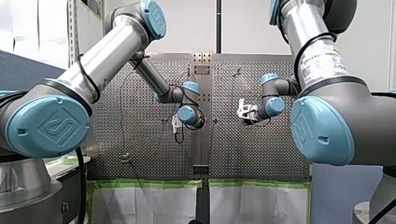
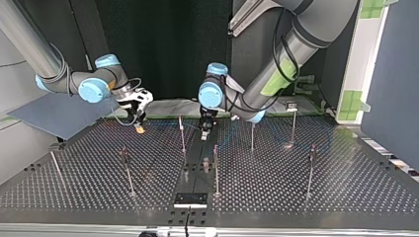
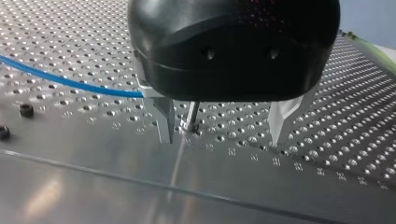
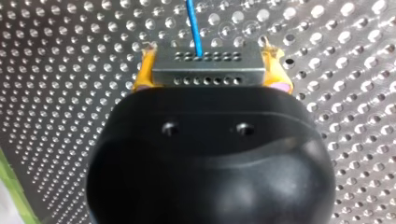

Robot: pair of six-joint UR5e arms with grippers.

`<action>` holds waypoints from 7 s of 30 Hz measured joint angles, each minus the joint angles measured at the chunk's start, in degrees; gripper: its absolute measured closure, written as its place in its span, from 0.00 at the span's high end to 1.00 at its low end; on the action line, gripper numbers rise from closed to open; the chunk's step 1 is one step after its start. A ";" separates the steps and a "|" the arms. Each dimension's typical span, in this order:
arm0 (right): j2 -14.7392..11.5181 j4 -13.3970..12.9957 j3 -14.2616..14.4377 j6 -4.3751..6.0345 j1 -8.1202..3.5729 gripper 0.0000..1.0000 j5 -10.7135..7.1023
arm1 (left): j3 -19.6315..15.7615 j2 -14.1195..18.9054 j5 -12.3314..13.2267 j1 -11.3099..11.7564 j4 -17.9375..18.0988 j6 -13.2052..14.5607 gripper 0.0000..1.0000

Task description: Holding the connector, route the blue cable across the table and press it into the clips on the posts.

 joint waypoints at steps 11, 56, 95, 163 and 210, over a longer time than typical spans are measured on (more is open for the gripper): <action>-0.01 1.35 0.00 0.04 -0.14 0.00 0.33 | -4.82 5.32 -1.84 -3.02 -3.19 0.78 1.00; -0.44 1.43 -0.09 0.03 -2.89 0.00 -0.52 | 4.54 -1.33 -12.77 -16.58 -4.11 -8.58 1.00; -0.49 1.43 -0.08 0.18 -2.81 0.00 -0.80 | 20.99 -13.10 -22.35 -17.97 -2.99 -8.03 1.00; -7.35 3.56 -0.20 1.78 -2.28 0.00 -3.47 | 28.25 -11.30 -29.66 -18.64 -11.59 -7.36 0.00; -20.78 4.95 -0.26 13.09 -3.49 0.00 -6.27 | 28.27 -4.82 -30.11 -19.74 -15.41 -7.21 0.00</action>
